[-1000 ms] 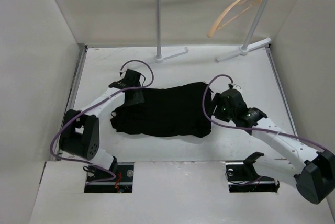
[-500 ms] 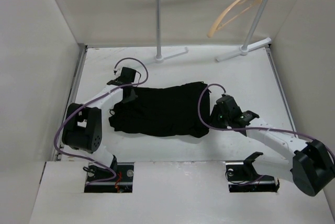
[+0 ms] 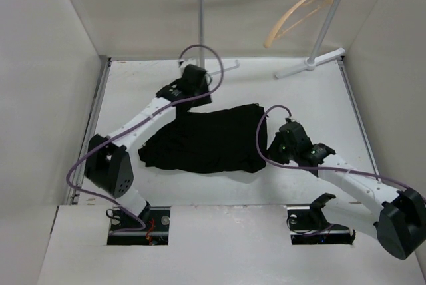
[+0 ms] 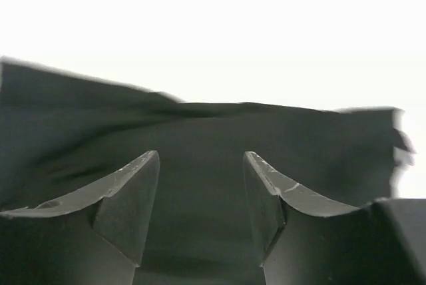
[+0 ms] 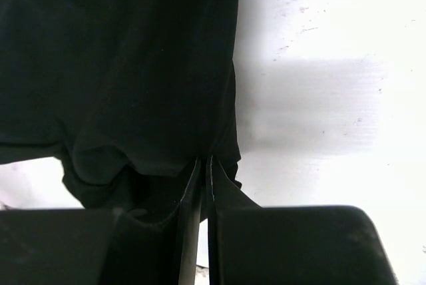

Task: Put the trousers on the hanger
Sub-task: Fold the trousers at the center of the board.

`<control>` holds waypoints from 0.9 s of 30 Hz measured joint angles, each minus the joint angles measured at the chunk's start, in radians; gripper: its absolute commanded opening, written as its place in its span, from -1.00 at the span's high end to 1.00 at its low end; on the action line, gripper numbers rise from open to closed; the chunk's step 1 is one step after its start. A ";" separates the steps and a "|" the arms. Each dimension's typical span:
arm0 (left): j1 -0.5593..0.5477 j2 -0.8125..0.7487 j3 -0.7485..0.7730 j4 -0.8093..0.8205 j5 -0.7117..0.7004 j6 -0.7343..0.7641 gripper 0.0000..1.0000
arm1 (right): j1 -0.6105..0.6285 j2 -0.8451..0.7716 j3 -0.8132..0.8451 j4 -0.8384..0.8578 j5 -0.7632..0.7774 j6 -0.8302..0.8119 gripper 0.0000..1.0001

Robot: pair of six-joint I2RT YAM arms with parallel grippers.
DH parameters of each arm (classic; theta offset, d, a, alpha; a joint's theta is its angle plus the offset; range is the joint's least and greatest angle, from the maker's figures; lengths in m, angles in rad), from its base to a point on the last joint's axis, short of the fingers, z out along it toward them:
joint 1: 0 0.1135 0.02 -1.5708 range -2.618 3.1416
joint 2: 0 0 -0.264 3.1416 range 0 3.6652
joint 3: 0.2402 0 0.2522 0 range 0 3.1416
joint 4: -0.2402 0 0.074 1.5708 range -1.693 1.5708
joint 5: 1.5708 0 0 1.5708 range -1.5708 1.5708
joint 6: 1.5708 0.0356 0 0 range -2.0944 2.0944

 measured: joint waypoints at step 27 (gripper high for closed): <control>-0.269 0.642 0.434 0.084 0.198 -0.117 -0.02 | -0.084 -0.224 -0.160 -0.104 0.058 0.142 0.18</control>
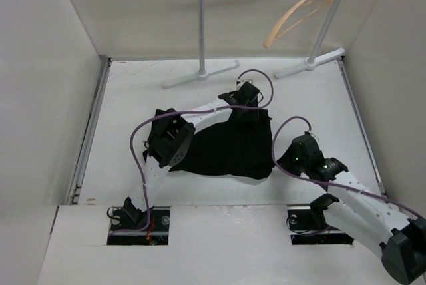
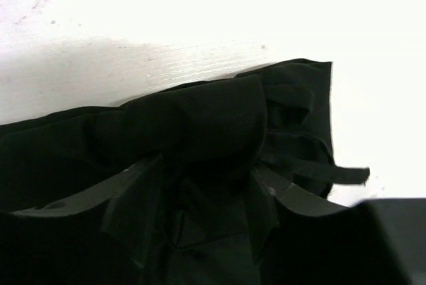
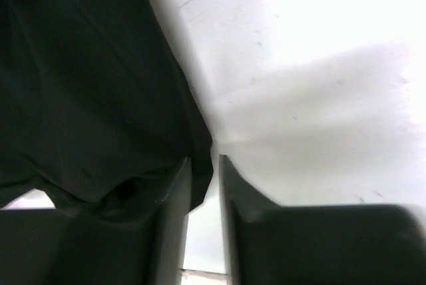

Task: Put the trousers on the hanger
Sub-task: Fold the trousers at the center of the board.

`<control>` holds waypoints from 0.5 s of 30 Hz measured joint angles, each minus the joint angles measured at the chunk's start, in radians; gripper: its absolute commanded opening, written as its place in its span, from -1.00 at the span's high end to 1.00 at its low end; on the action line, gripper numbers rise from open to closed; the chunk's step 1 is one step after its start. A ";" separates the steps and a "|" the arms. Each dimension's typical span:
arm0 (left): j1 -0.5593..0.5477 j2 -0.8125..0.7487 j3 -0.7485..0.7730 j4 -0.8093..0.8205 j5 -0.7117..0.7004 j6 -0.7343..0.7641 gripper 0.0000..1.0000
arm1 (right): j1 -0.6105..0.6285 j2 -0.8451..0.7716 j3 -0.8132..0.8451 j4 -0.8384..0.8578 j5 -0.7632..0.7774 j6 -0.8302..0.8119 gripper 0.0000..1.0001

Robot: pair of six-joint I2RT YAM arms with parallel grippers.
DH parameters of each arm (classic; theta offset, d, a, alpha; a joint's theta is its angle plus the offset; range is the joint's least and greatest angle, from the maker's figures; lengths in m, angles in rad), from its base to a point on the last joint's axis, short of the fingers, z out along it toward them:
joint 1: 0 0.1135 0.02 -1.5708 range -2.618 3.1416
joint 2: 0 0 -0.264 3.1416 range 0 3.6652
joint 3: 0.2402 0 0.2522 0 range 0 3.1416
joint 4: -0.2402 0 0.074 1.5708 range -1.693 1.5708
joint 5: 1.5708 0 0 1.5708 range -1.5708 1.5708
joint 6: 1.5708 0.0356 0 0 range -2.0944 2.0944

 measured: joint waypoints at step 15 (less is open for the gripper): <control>-0.005 -0.479 -0.353 0.146 0.063 -0.047 -0.19 | 0.112 0.120 0.179 0.114 -0.114 -0.019 0.65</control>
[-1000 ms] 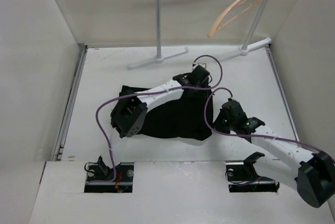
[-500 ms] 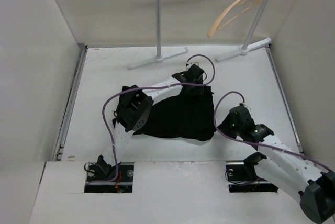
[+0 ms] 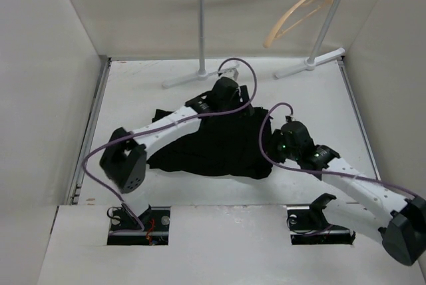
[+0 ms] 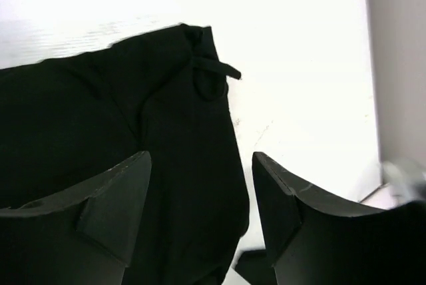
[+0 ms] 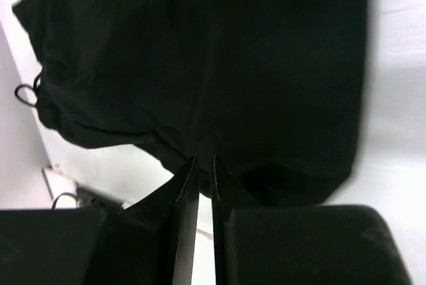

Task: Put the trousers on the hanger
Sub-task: Fold the trousers at the center of the board.

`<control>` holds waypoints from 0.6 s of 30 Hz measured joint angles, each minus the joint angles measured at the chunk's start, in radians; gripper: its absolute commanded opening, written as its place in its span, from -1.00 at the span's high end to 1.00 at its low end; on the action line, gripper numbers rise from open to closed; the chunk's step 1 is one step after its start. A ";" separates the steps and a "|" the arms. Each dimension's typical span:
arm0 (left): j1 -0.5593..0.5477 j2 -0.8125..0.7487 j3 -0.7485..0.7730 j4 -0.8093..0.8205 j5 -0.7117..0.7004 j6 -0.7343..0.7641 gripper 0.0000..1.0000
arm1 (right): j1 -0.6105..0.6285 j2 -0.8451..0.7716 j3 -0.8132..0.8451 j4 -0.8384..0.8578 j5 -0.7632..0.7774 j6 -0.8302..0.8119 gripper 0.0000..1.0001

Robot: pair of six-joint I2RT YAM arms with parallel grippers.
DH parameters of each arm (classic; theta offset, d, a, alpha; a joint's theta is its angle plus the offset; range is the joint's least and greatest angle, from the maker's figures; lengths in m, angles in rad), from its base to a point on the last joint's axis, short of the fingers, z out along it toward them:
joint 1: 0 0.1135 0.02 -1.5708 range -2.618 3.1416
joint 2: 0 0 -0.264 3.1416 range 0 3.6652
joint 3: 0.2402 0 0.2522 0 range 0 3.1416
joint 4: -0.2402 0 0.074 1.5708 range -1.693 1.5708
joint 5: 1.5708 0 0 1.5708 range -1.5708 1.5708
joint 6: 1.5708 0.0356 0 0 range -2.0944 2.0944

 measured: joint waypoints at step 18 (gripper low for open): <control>0.491 -0.500 -0.843 0.109 0.024 -0.053 -0.17 | 0.019 0.209 -0.234 0.309 -0.018 0.196 0.57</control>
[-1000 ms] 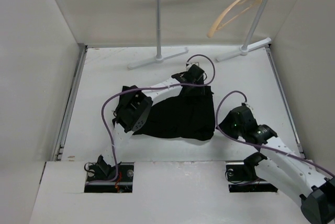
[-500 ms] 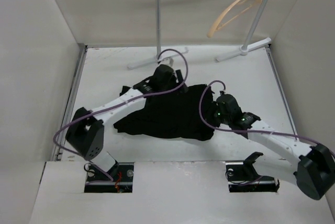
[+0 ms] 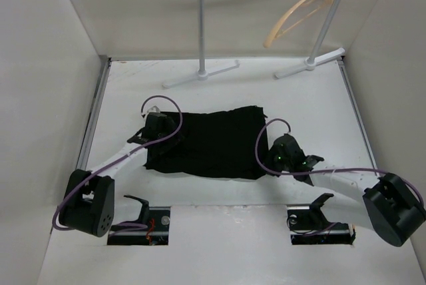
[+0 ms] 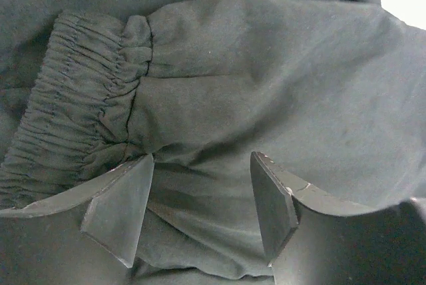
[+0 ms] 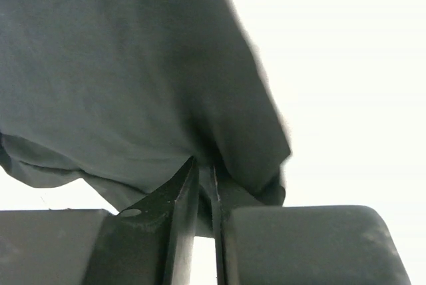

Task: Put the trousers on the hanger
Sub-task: Fold the trousers at the center of the board.

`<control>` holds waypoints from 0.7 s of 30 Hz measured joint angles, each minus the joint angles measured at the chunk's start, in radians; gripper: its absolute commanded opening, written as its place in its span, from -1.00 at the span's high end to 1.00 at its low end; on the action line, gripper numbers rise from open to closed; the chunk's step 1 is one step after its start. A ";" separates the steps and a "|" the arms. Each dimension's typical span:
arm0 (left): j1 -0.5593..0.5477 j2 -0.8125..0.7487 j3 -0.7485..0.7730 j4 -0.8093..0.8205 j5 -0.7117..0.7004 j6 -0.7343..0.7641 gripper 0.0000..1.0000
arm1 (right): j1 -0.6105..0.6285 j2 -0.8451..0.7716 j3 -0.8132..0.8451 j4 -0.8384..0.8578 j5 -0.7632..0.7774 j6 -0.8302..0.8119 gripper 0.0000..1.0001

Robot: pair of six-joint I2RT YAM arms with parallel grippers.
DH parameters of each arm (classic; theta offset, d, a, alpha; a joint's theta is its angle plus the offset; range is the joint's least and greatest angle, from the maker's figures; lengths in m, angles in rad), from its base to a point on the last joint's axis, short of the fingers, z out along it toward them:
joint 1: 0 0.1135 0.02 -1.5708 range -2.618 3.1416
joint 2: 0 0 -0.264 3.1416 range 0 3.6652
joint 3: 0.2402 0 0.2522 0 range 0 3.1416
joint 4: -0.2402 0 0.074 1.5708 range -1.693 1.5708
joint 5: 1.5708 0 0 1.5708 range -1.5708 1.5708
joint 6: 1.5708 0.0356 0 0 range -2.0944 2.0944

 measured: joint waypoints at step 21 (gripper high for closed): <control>-0.003 -0.119 0.162 -0.111 0.024 0.061 -0.17 | -0.074 0.082 0.136 -0.102 0.070 -0.067 0.50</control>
